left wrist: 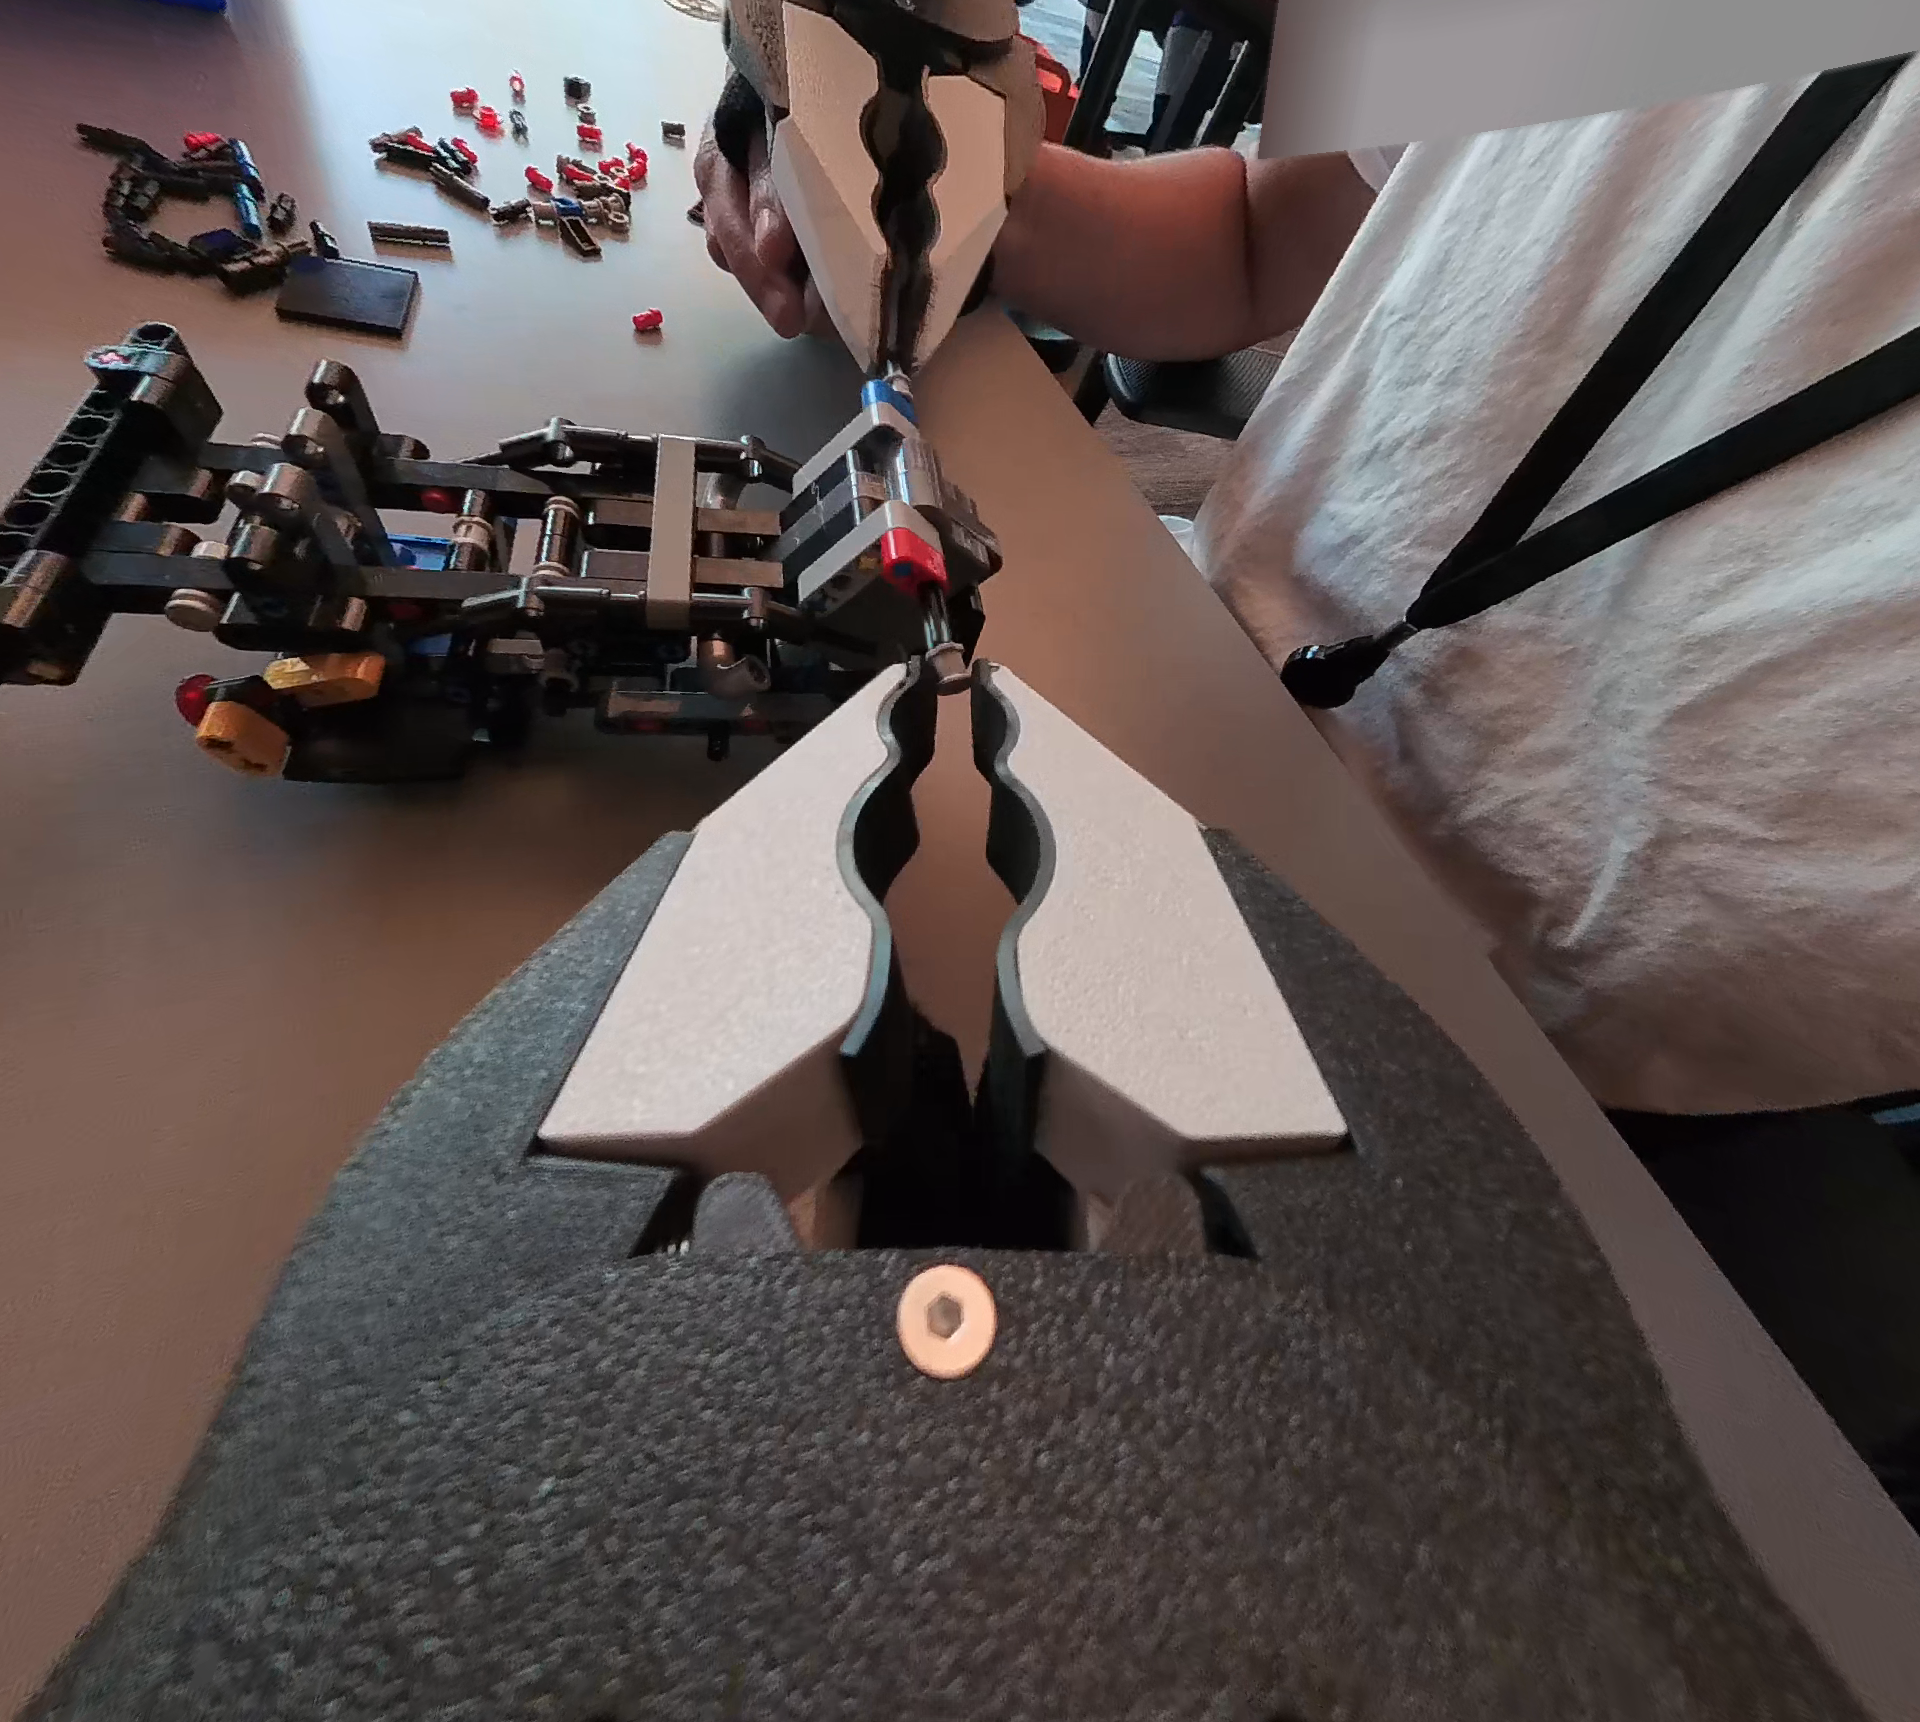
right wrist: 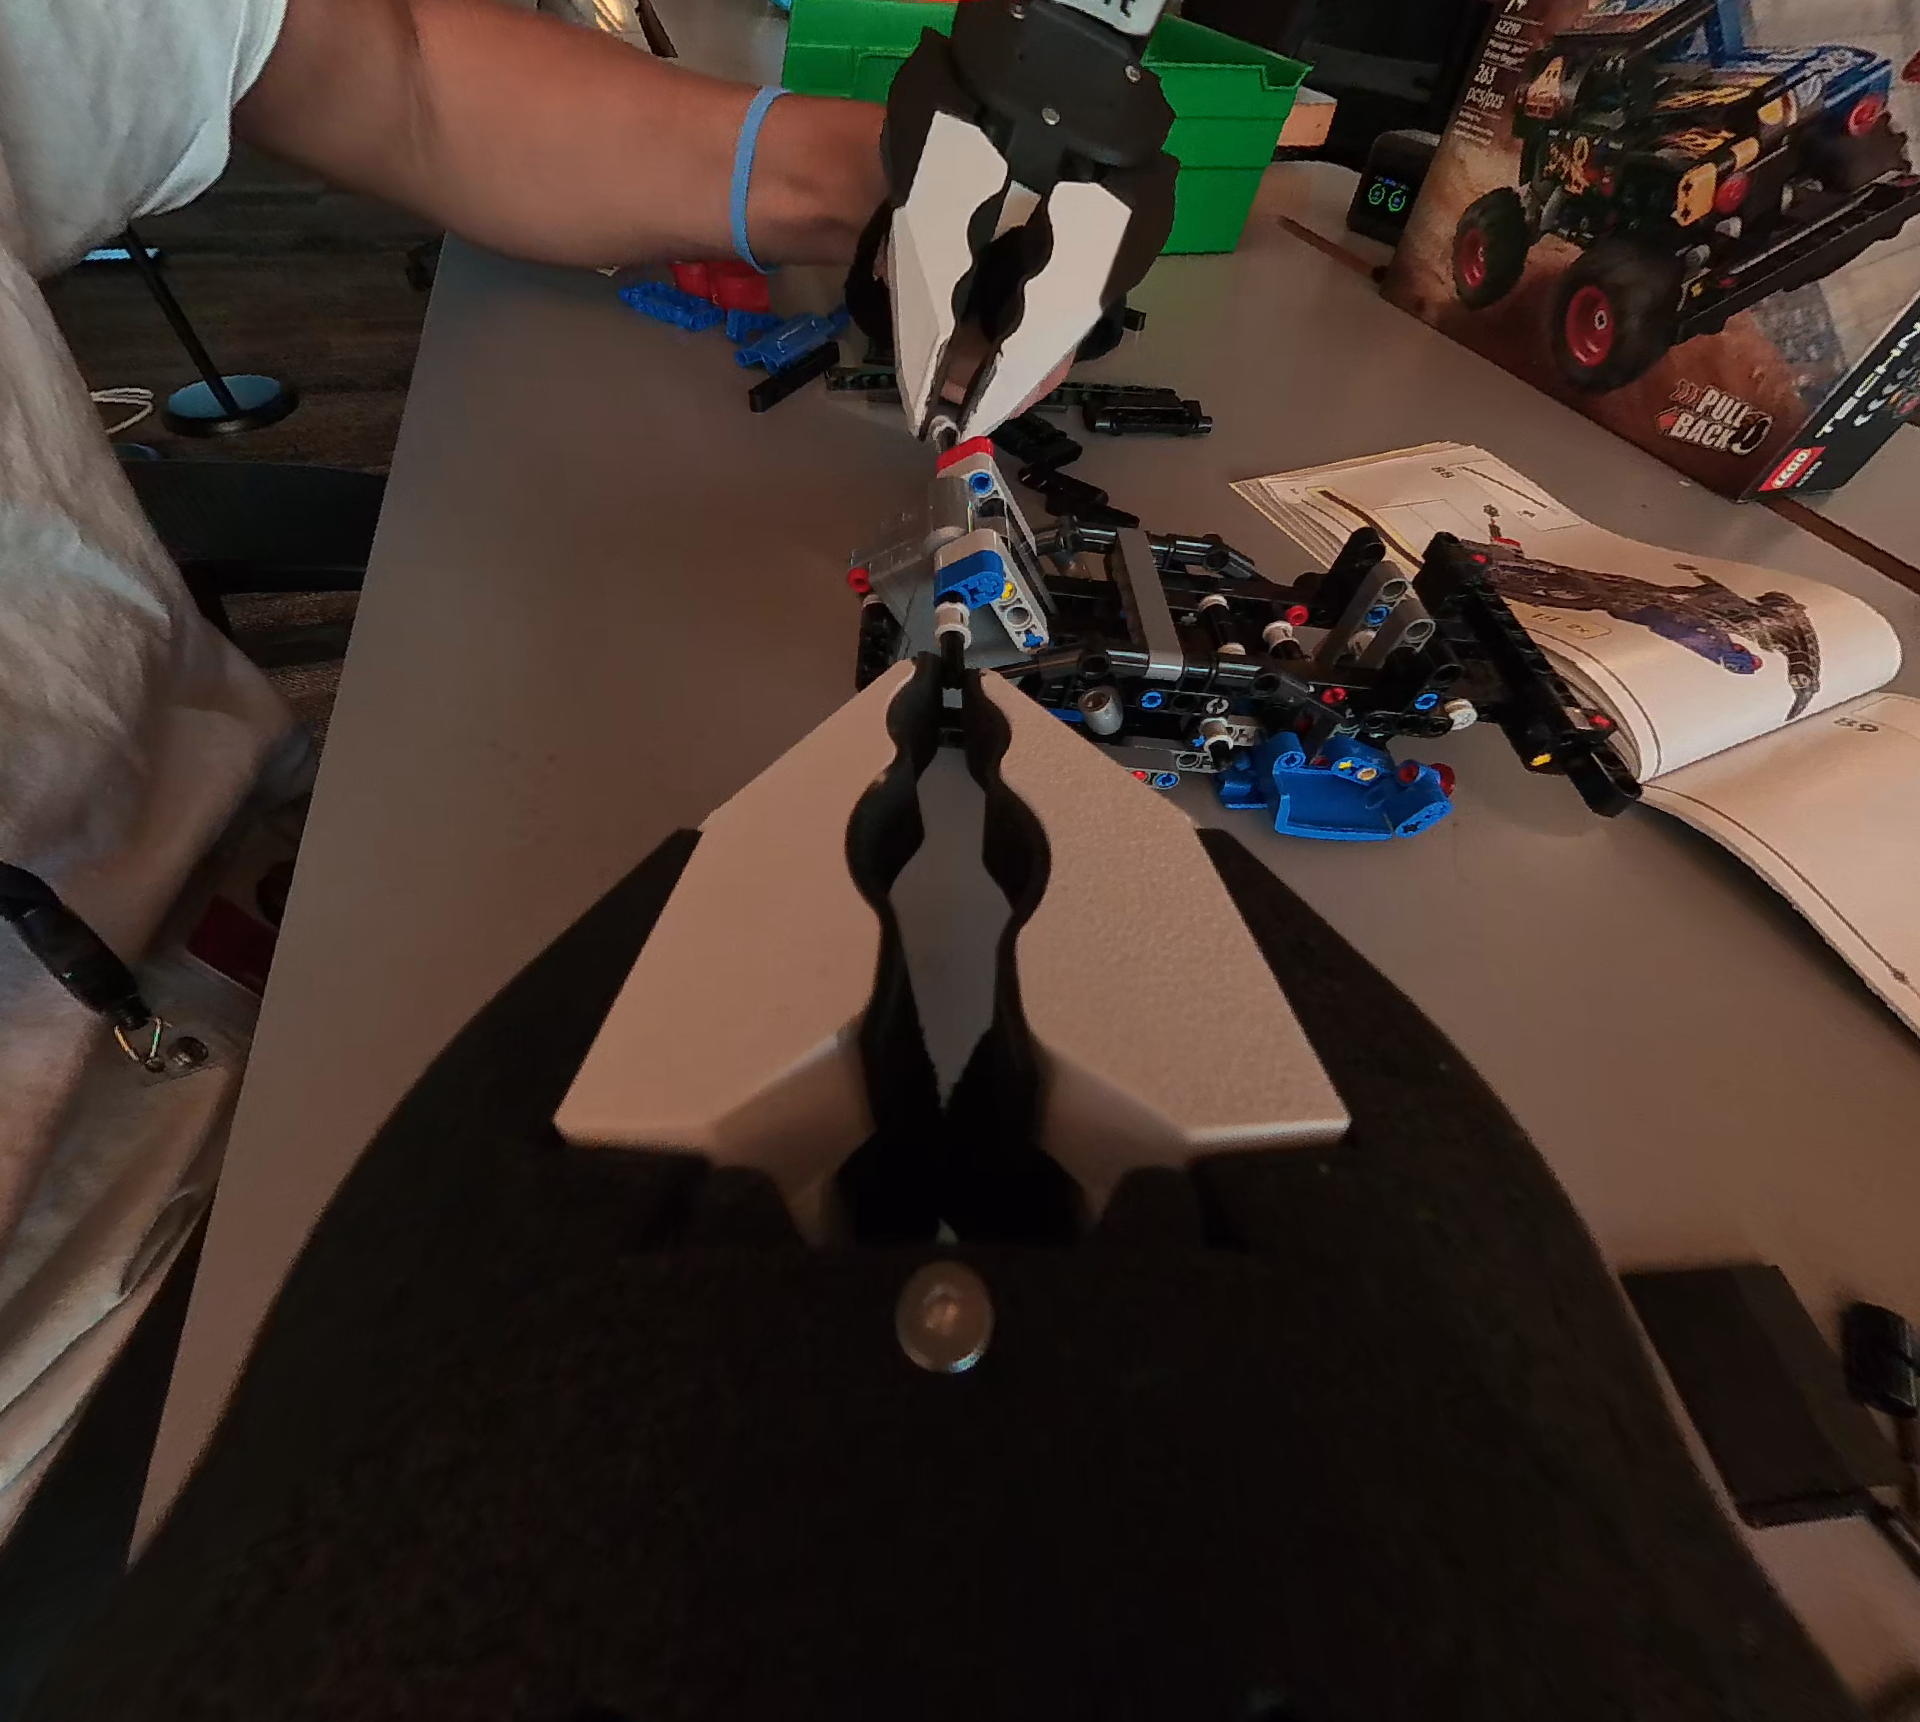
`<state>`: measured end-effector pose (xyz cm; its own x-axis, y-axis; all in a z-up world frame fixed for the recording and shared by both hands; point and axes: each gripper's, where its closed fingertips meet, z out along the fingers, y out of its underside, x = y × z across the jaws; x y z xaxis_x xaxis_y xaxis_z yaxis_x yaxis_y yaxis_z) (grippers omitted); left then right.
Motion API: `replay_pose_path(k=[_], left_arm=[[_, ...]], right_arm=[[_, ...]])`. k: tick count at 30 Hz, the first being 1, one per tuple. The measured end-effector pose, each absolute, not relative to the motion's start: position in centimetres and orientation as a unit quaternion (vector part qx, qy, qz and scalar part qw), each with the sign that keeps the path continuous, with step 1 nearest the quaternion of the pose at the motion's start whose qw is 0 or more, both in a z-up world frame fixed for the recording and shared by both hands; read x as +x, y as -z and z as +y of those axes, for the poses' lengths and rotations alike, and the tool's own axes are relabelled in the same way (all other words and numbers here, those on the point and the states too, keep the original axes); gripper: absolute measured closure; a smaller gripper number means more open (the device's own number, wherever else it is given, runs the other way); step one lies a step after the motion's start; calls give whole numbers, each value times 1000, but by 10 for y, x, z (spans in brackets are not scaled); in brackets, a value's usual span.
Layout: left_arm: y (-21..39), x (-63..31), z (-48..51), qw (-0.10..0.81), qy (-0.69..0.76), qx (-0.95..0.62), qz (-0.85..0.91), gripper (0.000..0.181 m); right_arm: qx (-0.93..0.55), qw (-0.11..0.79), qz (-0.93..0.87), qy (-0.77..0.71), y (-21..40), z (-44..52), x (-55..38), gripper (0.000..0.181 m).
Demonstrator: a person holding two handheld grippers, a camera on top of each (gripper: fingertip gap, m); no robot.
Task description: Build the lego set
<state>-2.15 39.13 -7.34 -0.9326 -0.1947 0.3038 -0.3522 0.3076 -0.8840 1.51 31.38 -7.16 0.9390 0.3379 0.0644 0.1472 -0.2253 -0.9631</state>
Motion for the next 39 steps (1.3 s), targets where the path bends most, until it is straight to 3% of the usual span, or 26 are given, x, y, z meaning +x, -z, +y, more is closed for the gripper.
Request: replay_pose_path(k=[22,39], left_arm=[[71,-22,393,275,-472,183,-817,176],[78,-21,378,263,-439,174,-841,176]], right_arm=[[-780,600,-171,-57,72,314,15,178],[-770,616,-156,-58,63,309,20,178]])
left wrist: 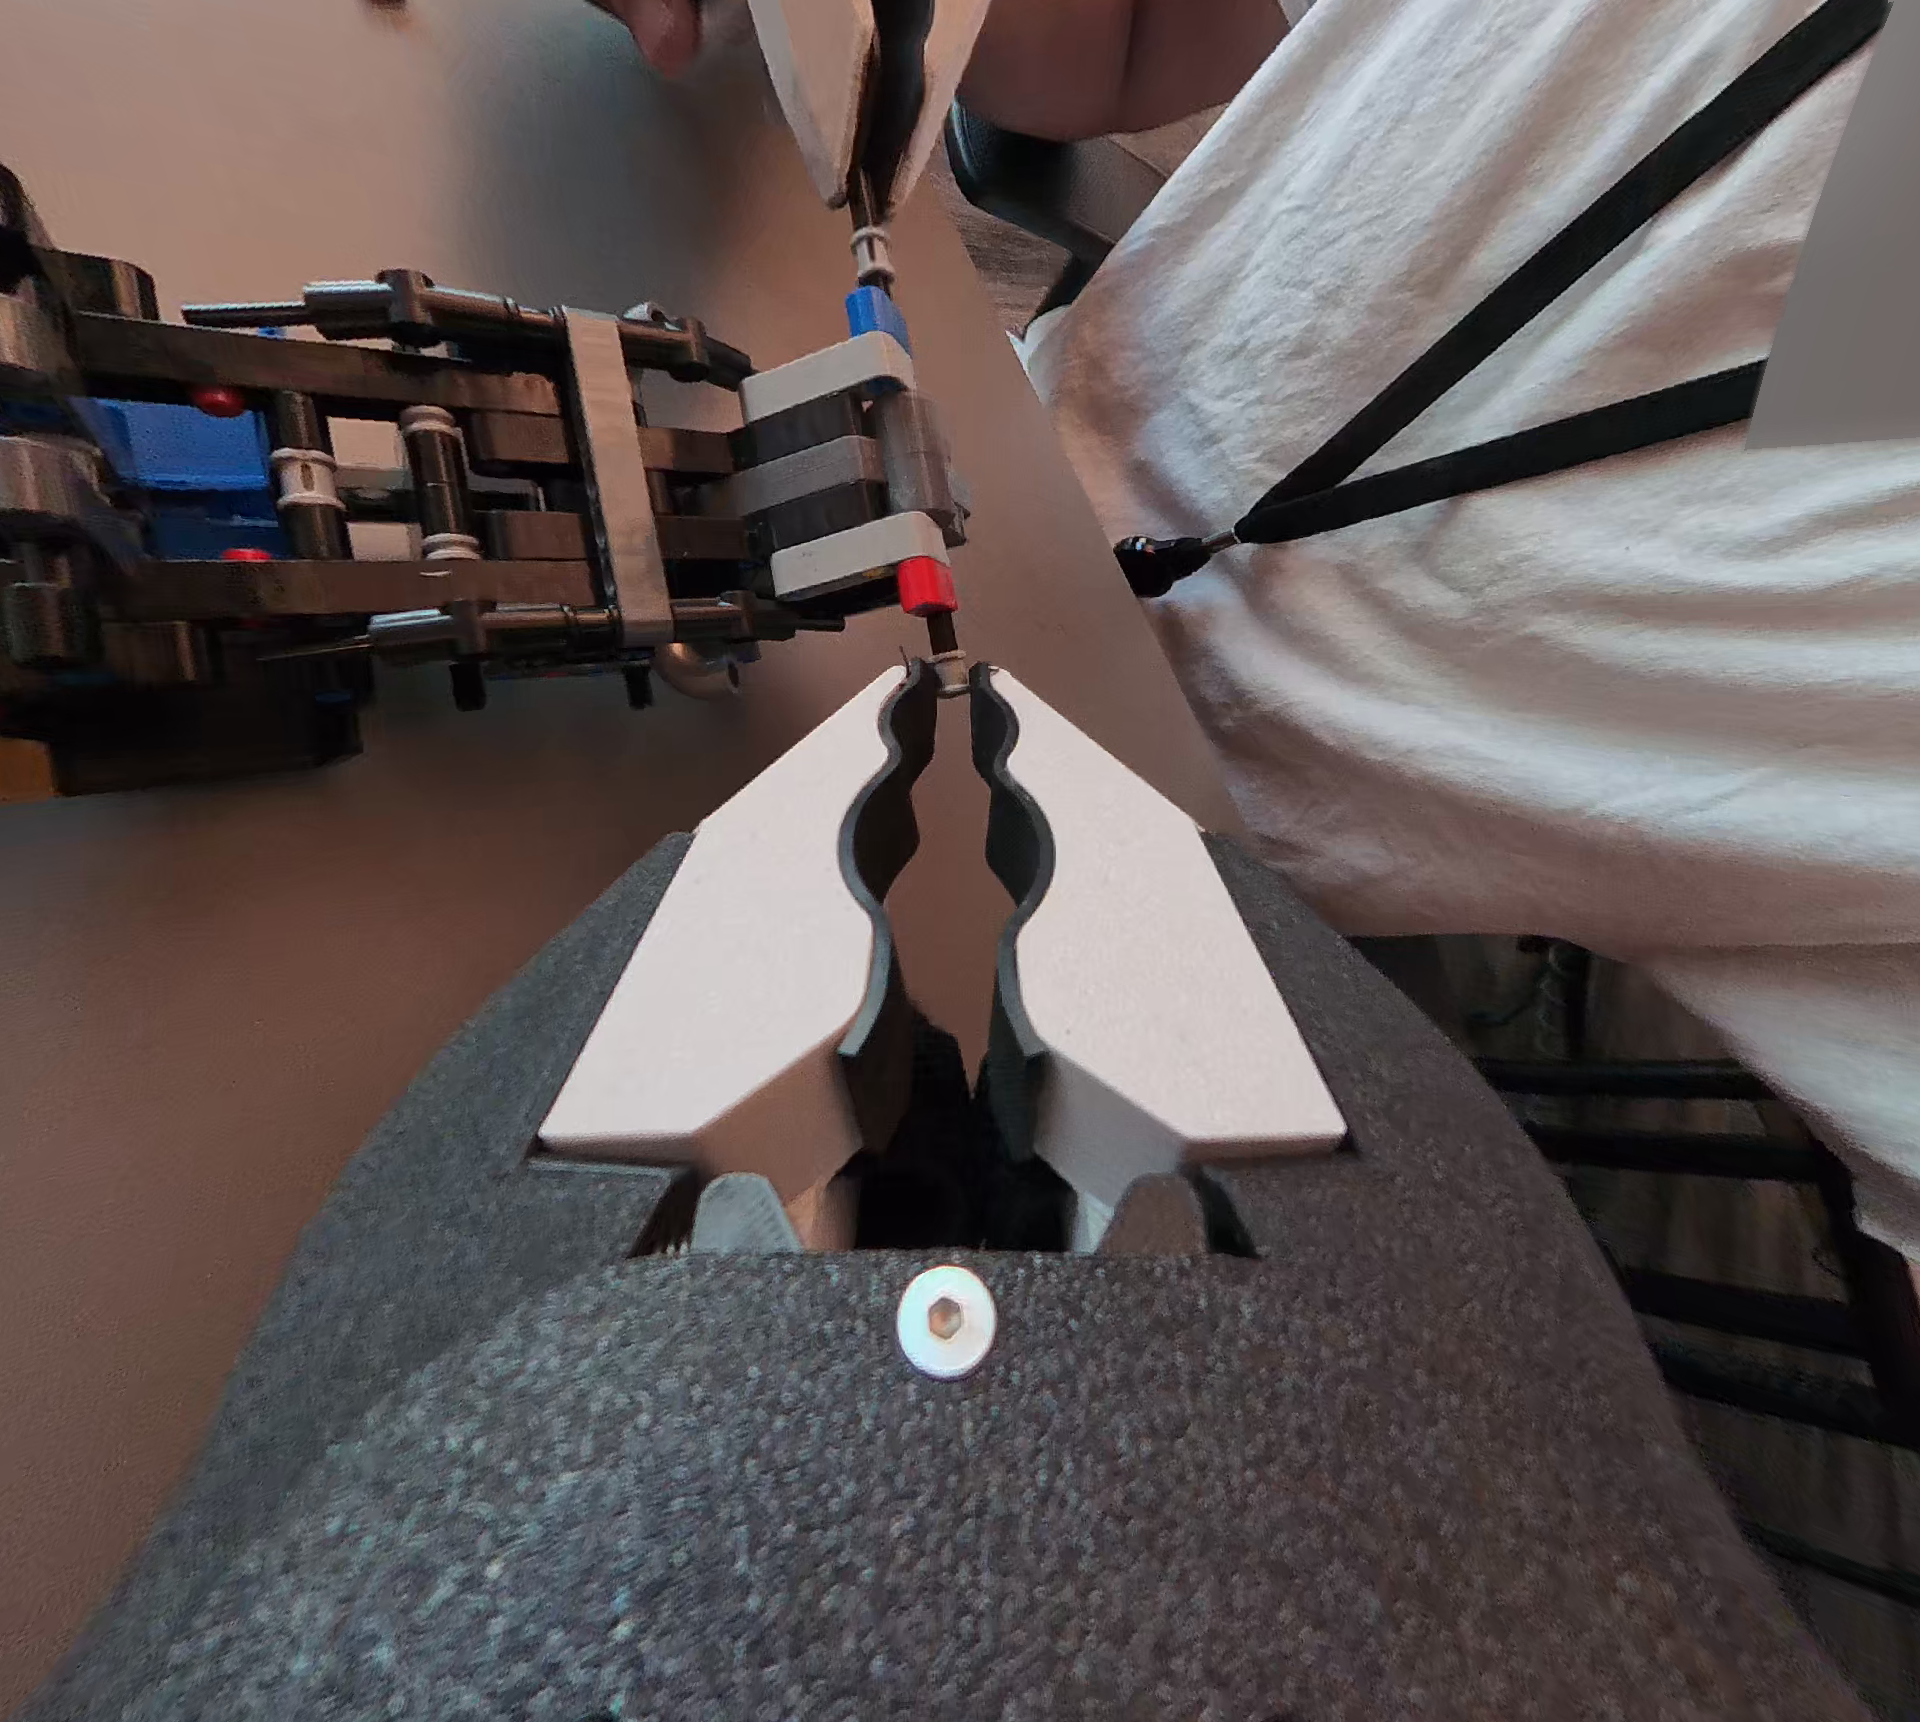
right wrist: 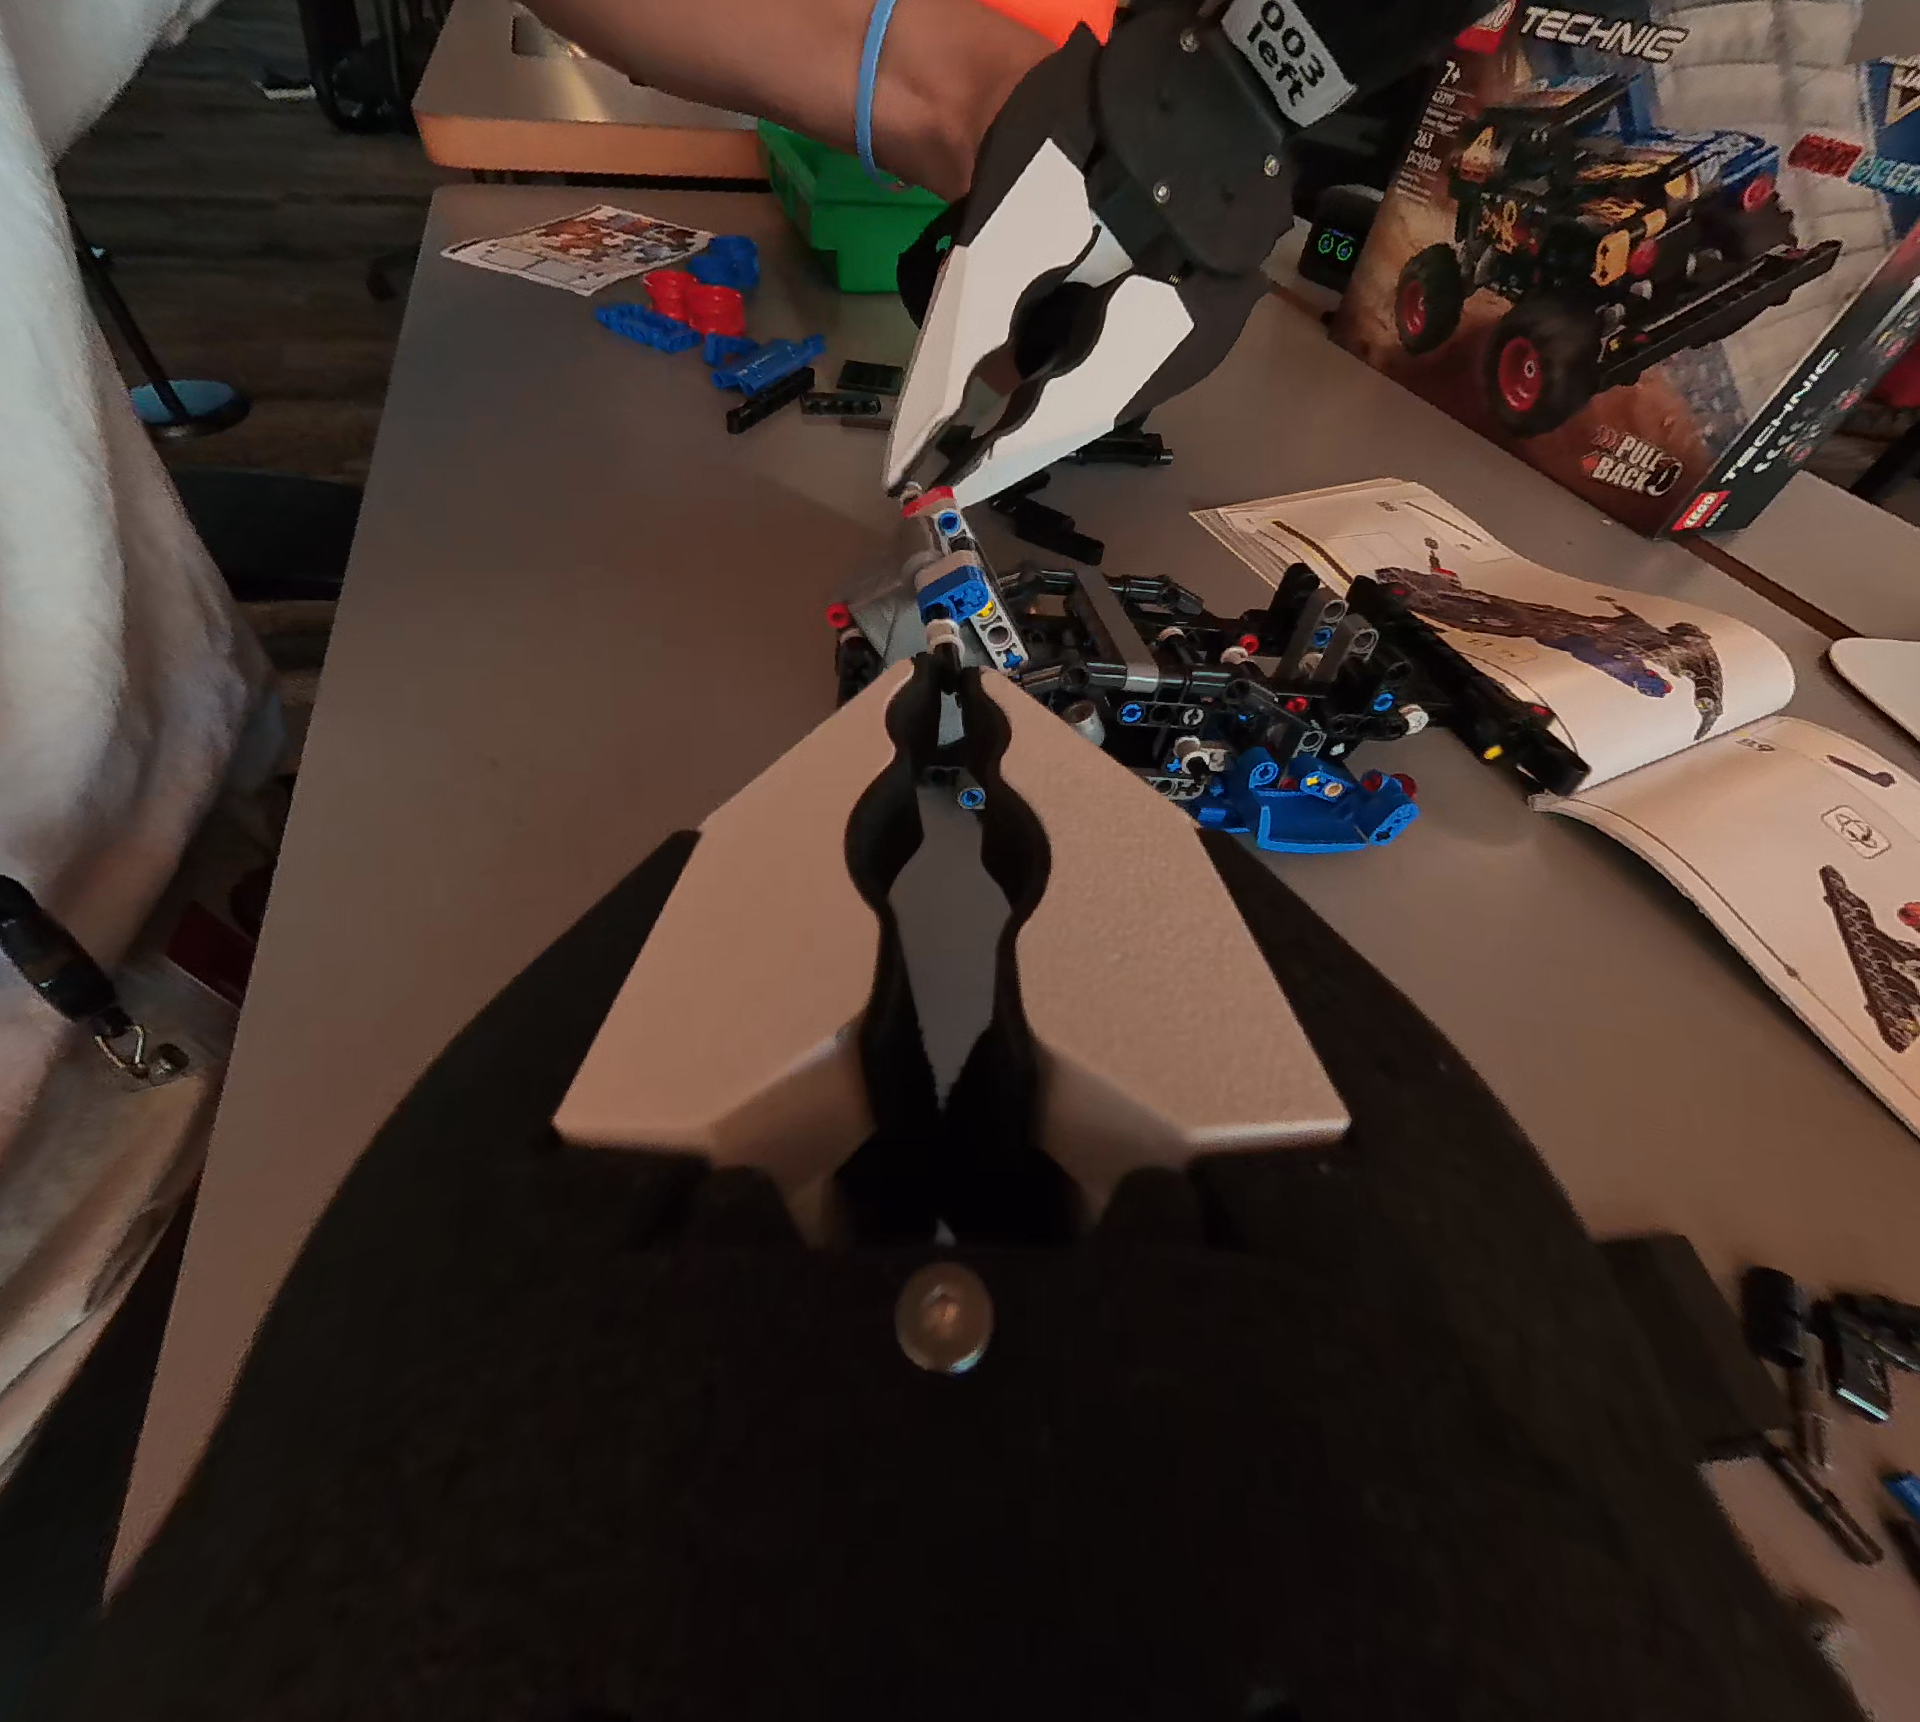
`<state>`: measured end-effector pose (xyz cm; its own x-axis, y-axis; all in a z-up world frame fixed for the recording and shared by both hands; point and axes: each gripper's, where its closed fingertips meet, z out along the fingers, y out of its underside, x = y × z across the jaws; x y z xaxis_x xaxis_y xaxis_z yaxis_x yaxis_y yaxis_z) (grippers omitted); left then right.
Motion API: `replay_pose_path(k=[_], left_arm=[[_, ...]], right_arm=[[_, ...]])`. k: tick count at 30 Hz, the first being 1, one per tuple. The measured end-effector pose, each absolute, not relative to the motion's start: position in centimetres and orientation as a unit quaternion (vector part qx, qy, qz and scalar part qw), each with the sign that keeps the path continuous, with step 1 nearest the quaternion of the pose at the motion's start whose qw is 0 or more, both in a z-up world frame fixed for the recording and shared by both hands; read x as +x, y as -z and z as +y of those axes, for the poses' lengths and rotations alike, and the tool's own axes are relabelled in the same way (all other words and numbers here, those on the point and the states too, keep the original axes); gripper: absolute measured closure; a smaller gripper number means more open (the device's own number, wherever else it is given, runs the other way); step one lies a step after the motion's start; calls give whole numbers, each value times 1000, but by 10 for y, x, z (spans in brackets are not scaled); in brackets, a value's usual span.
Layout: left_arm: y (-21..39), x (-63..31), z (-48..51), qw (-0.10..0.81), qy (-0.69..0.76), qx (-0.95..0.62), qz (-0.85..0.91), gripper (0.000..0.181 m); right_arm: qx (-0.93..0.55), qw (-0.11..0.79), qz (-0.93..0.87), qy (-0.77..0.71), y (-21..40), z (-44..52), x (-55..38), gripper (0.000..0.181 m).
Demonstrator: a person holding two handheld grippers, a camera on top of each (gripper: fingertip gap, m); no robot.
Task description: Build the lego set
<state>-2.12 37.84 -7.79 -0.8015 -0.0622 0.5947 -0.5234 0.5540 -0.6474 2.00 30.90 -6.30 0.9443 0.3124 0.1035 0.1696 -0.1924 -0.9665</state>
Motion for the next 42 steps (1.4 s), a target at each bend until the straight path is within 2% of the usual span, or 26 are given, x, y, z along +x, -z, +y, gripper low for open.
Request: replay_pose_path(k=[31,36,38,42], left_arm=[[73,-22,363,228,-480,170,-830,176],[71,-19,368,197,-484,187,-832,173],[71,-18,379,163,-475,197,-842,160],[60,-24,395,93,-485,219,-841,159]], right_arm=[[-777,605,-158,-70,71,313,18,177],[-784,598,-149,-76,73,312,18,177],[-785,596,-150,-75,72,310,16,172],[-794,592,-132,-50,71,303,23,170]])
